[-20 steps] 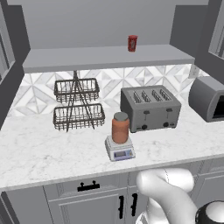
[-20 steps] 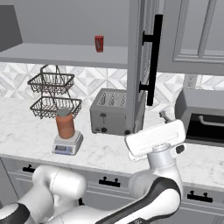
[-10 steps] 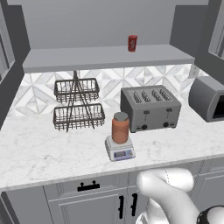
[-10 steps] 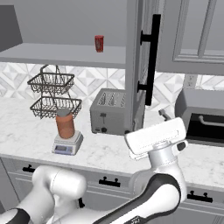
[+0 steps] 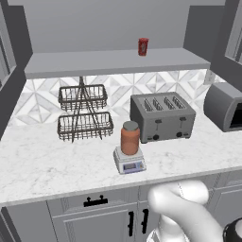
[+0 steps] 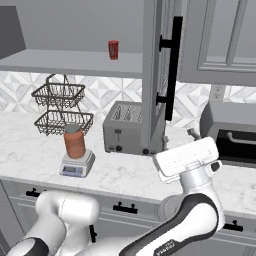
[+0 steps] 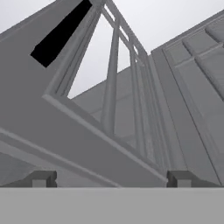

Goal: Pick the honey bottle and place it on the digital scale for weighing, and close the cabinet.

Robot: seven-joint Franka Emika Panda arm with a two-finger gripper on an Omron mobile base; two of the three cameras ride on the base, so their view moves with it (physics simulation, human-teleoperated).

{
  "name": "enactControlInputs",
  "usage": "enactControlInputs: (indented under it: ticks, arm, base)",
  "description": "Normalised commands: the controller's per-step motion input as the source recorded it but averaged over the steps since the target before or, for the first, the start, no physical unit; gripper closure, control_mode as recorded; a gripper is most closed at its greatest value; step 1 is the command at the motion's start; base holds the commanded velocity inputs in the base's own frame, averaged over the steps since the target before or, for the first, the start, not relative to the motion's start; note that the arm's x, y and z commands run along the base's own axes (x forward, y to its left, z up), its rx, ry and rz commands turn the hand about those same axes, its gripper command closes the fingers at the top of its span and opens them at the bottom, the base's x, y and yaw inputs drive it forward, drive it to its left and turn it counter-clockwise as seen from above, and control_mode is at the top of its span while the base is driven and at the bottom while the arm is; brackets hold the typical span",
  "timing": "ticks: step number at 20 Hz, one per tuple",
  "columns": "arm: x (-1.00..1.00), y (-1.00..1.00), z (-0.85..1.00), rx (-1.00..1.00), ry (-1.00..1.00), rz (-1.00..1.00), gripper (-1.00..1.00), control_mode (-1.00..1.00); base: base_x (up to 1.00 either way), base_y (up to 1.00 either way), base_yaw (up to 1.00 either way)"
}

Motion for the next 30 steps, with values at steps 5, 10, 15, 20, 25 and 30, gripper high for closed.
enactControlInputs:
  ticks: [5, 10, 15, 20, 25, 30]
  arm:
    - [0.34, -0.72, -0.09, 0.05, 0.14, 0.12, -1.0, -1.0]
    - [0.0, 0.19, 0.97, -0.03, 0.0, 0.01, -1.0, -1.0]
    - [0.27, 0.94, 0.35, -0.2, 0.01, 0.0, -1.0, -1.0]
    - [0.4, 1.0, 0.03, -0.35, 0.02, 0.0, -1.0, -1.0]
    - [0.36, 1.0, 0.6, -0.29, -0.06, 0.0, -1.0, -1.0]
    - [0.89, 1.0, 0.14, -0.21, -0.01, -0.05, -1.0, -1.0]
  base:
    - [0.0, 0.0, 0.0]
    - [0.0, 0.0, 0.0]
    - [0.0, 0.0, 0.0]
    - [0.0, 0.0, 0.0]
    - [0.0, 0.0, 0.0]
    - [0.0, 0.0, 0.0]
